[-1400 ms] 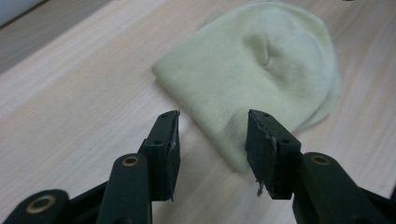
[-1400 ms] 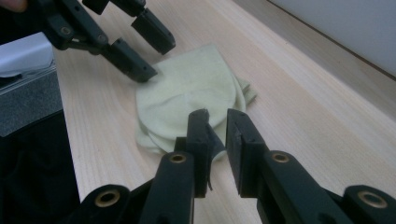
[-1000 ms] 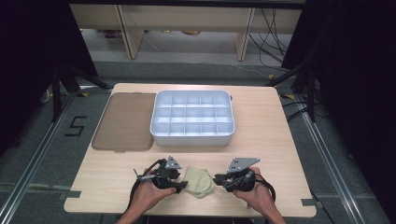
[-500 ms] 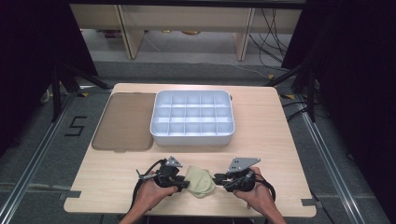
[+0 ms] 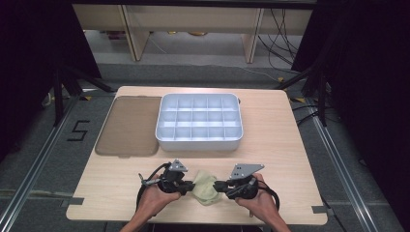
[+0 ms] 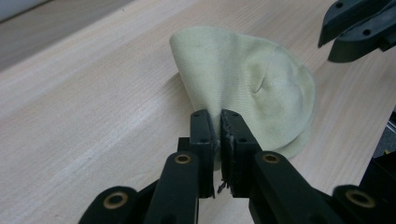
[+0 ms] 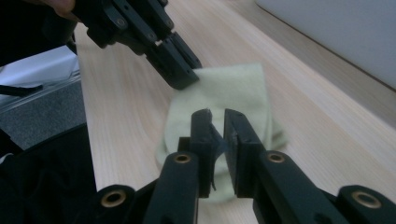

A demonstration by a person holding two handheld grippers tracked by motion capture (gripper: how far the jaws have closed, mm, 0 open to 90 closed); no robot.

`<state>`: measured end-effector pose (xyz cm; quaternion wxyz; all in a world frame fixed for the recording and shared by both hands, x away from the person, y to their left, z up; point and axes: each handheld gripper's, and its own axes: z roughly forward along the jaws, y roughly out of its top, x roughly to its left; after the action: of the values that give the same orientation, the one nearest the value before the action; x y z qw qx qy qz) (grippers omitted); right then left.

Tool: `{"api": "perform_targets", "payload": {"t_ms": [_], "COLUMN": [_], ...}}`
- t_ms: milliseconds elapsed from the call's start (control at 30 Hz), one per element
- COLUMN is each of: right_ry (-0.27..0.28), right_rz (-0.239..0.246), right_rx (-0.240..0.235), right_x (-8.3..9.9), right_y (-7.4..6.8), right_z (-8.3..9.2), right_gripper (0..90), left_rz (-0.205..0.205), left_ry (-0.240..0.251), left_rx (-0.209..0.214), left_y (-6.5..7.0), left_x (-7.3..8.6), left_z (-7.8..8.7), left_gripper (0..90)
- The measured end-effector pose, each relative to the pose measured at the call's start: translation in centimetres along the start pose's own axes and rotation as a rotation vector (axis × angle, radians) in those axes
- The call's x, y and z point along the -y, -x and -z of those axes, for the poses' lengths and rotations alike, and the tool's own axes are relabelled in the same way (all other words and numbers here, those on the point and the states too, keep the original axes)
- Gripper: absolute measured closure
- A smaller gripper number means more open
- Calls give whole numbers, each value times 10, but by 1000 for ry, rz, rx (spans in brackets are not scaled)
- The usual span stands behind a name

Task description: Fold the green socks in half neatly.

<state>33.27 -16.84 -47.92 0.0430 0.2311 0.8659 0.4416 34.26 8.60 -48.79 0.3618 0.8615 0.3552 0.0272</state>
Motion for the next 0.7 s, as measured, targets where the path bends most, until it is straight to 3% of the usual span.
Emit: {"api": "perform_targets", "payload": {"t_ms": [167, 267, 600, 633, 700], "right_ry": [-25, -26, -56, -63, -81], "right_rz": [34, 55, 55, 34, 51], "right_rx": [-10, -21, -67, -78, -70], "right_x": [-5, -7, -9, -8, -8], "right_y": [-9, -12, -18, -21, -21], "right_z": [-16, -27, -60, -62, -66], "right_gripper": [885, 896, 900, 900, 900], "left_rz": [-31, -25, -40, -41, -30], "left_ry": [-16, -10, -6, -7, -4], "left_rx": [-31, -32, -38, -37, -31], "left_y": [0, -2, -5, -5, -4], "left_x": [0, -1, -3, -2, -2], "left_z": [3, 6, 13, 13, 13], "left_gripper": [836, 835, 834, 834, 834]}}
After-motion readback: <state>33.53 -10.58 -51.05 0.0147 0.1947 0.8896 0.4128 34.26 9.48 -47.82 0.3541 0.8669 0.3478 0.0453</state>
